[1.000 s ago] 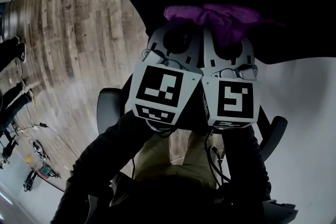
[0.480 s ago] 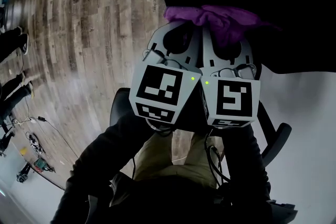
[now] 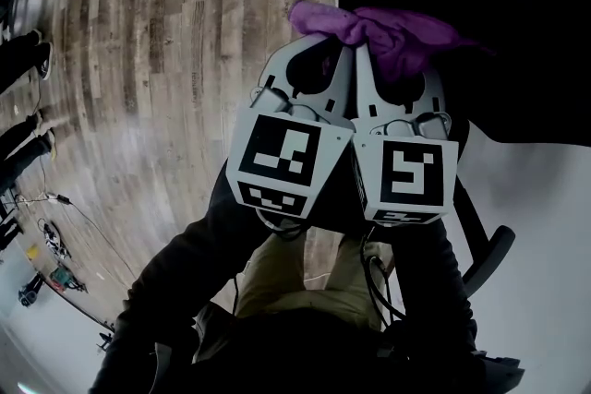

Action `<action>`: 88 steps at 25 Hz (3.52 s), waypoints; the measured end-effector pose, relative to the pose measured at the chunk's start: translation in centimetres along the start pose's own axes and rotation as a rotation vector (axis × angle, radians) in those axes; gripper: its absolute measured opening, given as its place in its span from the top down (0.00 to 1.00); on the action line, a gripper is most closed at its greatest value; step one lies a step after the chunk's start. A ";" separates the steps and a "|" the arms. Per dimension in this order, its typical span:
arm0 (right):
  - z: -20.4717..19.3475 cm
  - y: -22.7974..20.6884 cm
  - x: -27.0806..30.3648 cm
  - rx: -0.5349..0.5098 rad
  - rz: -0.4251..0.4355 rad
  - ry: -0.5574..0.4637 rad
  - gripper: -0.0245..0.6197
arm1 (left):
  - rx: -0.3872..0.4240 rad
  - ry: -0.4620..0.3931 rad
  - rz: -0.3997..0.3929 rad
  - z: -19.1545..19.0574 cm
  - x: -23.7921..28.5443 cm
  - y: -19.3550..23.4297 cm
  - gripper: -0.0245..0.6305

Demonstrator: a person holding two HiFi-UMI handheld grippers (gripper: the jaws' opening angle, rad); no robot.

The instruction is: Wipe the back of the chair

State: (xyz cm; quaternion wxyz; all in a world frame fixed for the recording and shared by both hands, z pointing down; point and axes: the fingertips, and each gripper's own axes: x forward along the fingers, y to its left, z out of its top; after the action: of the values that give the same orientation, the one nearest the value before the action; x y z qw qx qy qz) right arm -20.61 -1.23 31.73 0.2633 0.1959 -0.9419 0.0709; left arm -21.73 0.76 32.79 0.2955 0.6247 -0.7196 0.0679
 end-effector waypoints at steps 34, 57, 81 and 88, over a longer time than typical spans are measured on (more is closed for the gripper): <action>-1.5 2.7 0.5 0.046 0.030 0.026 0.86 | -0.004 0.062 0.020 -2.2 -1.5 1.7 0.97; -3.0 0.2 -0.5 0.087 0.028 0.057 0.86 | -0.017 0.128 0.004 -3.1 0.1 -0.8 0.97; -5.1 -6.8 -4.4 0.116 -0.037 0.036 0.86 | 0.038 0.131 -0.055 -3.2 3.8 -8.2 0.97; -5.8 -9.2 -5.9 0.136 -0.064 0.037 0.86 | 0.060 0.145 -0.082 -3.2 5.0 -10.8 0.97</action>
State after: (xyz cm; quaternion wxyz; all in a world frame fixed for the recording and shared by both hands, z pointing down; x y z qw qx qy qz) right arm -9.46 -6.31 33.86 0.2688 0.2419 -0.9232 0.1299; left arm -10.71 -4.35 35.02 0.3305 0.6556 -0.6677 0.1226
